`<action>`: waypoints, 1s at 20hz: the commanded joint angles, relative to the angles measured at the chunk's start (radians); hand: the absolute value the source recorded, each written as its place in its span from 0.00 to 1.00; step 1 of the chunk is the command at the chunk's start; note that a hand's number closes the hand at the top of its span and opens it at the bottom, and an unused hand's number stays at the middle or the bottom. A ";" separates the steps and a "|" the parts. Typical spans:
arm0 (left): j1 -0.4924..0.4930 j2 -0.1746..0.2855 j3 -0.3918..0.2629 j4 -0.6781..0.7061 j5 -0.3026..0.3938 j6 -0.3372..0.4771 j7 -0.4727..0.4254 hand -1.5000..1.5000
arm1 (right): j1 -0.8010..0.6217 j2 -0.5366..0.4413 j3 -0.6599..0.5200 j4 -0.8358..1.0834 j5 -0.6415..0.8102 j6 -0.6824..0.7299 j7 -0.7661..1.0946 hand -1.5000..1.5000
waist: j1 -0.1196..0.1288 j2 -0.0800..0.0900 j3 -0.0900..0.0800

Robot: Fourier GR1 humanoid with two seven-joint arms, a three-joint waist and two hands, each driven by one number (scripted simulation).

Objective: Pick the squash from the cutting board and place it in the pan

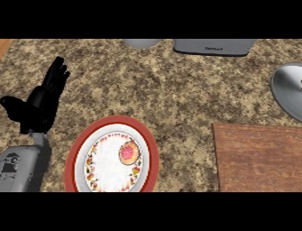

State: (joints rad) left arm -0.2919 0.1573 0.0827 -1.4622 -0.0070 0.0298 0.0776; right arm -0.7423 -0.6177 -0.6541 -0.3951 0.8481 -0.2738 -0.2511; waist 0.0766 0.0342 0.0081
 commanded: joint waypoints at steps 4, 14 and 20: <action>-0.027 0.014 0.019 0.006 0.008 0.002 0.020 0.50 | -0.023 -0.025 -0.062 0.160 -0.085 0.210 -0.092 0.00 | -0.001 0.002 0.001; 0.028 0.009 0.021 0.000 0.011 -0.002 -0.001 0.50 | -0.018 -0.045 -0.231 0.146 -0.262 0.157 -0.308 0.00 | -0.026 -0.013 -0.001; 0.031 0.032 0.051 0.007 0.007 0.009 0.008 0.50 | 0.099 -0.113 -0.295 0.188 -0.370 0.454 -0.435 0.00 | -0.072 -0.029 -0.005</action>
State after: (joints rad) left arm -0.2559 0.1718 0.1093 -1.4590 -0.0076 0.0369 0.0719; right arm -0.7058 -0.6930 -0.9072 -0.2219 0.5439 0.0219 -0.6063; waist 0.0319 0.0155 0.0053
